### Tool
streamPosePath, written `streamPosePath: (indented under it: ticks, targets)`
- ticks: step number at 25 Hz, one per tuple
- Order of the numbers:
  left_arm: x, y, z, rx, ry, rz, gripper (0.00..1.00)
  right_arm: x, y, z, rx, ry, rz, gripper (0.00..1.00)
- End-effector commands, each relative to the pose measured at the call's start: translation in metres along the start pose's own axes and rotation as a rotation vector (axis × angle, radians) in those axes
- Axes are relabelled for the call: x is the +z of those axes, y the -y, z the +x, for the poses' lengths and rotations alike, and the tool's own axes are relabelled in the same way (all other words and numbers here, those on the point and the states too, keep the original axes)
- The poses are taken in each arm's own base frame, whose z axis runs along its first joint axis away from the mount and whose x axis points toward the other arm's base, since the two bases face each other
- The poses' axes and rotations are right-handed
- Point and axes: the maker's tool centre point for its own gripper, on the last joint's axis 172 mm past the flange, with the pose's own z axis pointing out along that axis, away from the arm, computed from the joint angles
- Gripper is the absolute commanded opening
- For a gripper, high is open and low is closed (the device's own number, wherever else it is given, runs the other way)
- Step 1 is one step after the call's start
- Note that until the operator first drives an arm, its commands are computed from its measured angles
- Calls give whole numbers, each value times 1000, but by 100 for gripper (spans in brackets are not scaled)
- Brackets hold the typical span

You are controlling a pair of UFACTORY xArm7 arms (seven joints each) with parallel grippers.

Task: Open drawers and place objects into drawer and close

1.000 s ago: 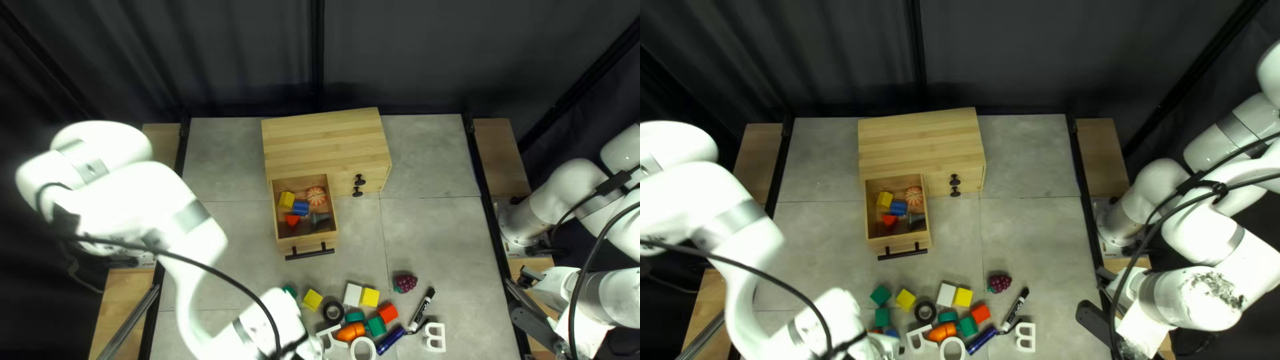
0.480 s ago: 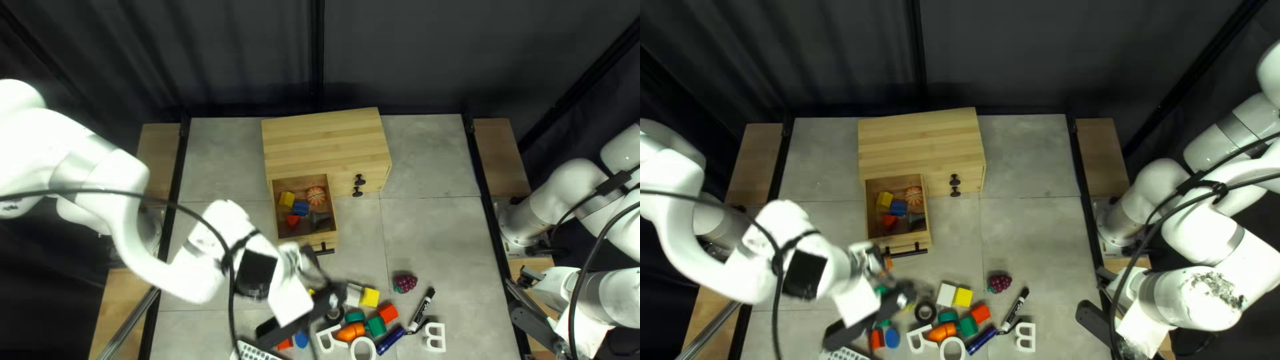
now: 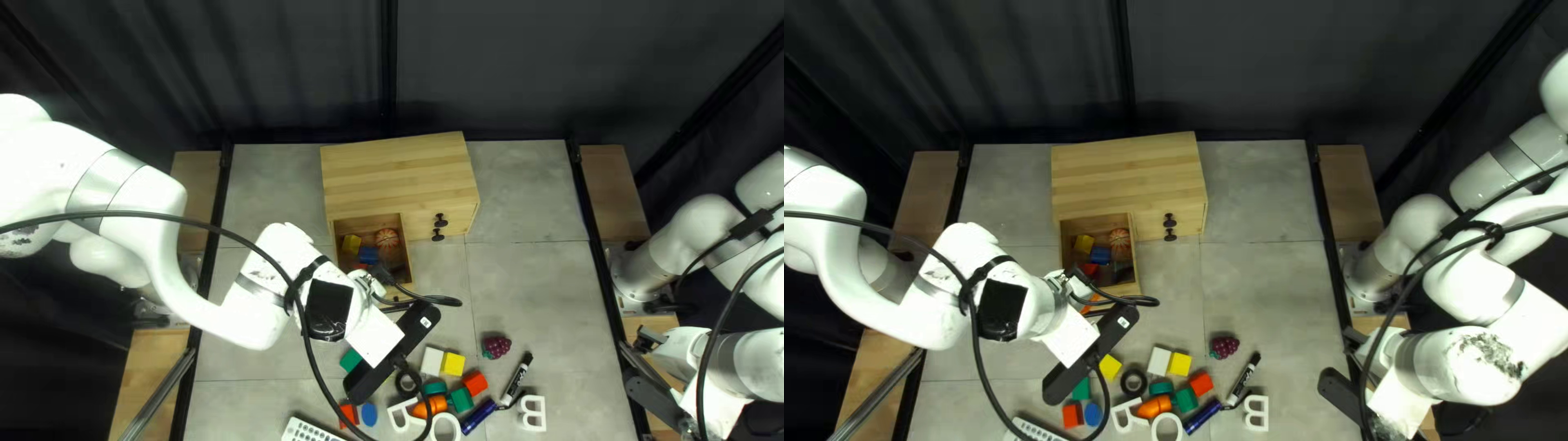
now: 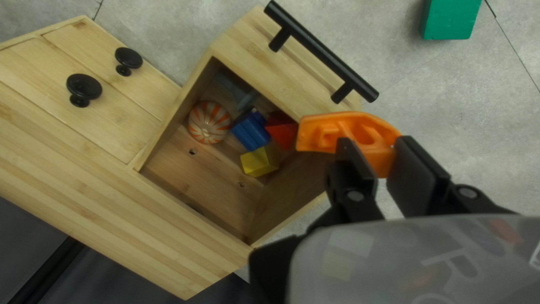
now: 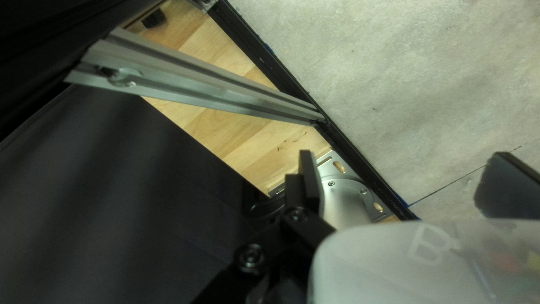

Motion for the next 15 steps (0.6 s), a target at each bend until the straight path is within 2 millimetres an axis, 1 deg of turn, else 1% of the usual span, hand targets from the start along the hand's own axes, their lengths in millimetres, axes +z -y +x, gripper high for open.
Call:
streamPosePath:
  ticks: [1,2,3,4,7,10,13,15]
  targets:
    - [0,-1,-9,7,-5,-39,0,0,0,0,0,0,0,100]
    - [1,5,-21,-33,3,-61,0,0,0,0,0,0,0,100]
    - [2,8,-26,-57,9,-73,0,0,0,0,0,0,0,100]
    - [5,18,-39,-126,20,-98,0,0,0,0,0,0,0,100]
    - [13,33,-58,-263,30,-132,0,0,0,0,0,0,0,100]
    - [20,45,-69,-373,33,-155,0,0,0,0,0,0,0,100]
    - [23,55,-74,-457,33,-160,0,0,0,0,0,0,0,100]
    - [26,63,-83,-531,36,-143,0,0,0,0,0,0,0,100]
